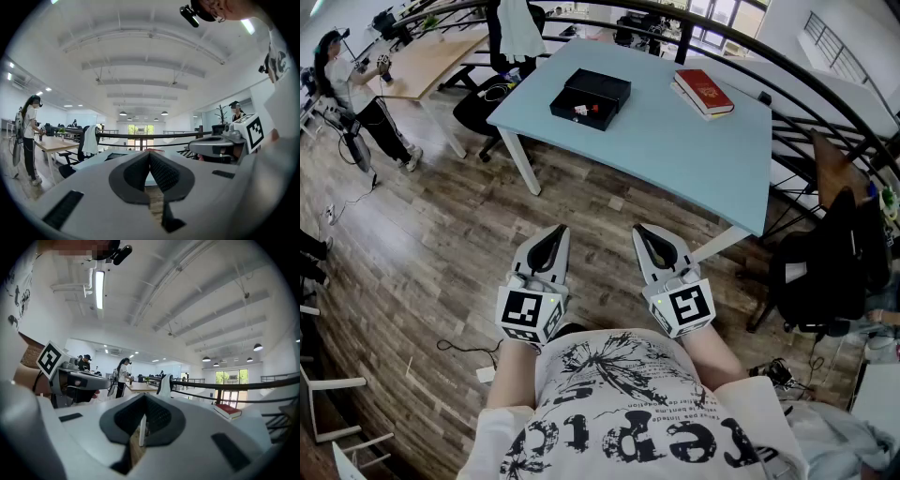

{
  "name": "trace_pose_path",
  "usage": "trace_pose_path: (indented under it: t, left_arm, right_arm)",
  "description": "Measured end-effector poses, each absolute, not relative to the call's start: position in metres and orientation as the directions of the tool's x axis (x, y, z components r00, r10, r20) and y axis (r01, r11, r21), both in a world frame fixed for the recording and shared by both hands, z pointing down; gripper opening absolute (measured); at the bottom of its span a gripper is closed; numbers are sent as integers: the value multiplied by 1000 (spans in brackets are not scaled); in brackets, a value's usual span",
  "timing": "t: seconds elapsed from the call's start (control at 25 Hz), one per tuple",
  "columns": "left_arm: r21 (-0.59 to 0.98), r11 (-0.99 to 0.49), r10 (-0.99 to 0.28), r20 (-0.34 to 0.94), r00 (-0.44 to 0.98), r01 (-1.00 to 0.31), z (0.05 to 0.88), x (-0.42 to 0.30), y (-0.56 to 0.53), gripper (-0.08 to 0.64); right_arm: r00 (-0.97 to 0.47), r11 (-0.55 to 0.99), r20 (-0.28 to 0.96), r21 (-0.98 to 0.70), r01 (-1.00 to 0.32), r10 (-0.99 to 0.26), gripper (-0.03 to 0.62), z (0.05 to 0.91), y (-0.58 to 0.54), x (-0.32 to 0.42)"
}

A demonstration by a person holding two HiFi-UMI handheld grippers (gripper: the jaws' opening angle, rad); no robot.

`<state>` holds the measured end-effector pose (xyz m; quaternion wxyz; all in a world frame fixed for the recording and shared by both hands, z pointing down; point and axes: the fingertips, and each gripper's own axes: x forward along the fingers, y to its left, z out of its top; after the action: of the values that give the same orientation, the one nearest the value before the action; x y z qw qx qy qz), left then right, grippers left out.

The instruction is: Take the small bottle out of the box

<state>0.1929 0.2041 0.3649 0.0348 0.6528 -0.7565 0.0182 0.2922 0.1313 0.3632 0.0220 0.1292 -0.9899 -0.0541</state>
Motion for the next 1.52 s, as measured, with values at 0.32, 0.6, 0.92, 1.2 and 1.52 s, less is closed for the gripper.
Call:
trace_pose_path:
  t: [0.32, 0.6, 0.92, 1.2, 1.52]
  left_arm:
    - [47, 141, -989, 55, -139, -989, 363, 190, 203, 20]
    - [44, 139, -989, 61, -136, -989, 363, 186, 197, 20]
    - [71, 152, -986, 86, -146, -986, 384, 154, 191, 20]
    - [86, 127, -989, 89, -119, -988, 394, 67, 171, 20]
    - [71, 30, -995, 100, -23, -997, 382, -77, 140, 20]
  right_arm:
    - [-965, 961, 36, 110, -254, -259, 6, 365, 129, 290]
    - [-959, 959, 26, 29, -282, -283, 8, 369, 116, 289]
    - [-955, 958, 76, 10, -285, -285, 8, 397, 106, 258]
    - [-938, 943, 99, 11, -331, -331, 8, 405, 85, 175]
    - [-892, 897, 92, 16, -442, -442, 8, 395, 59, 49]
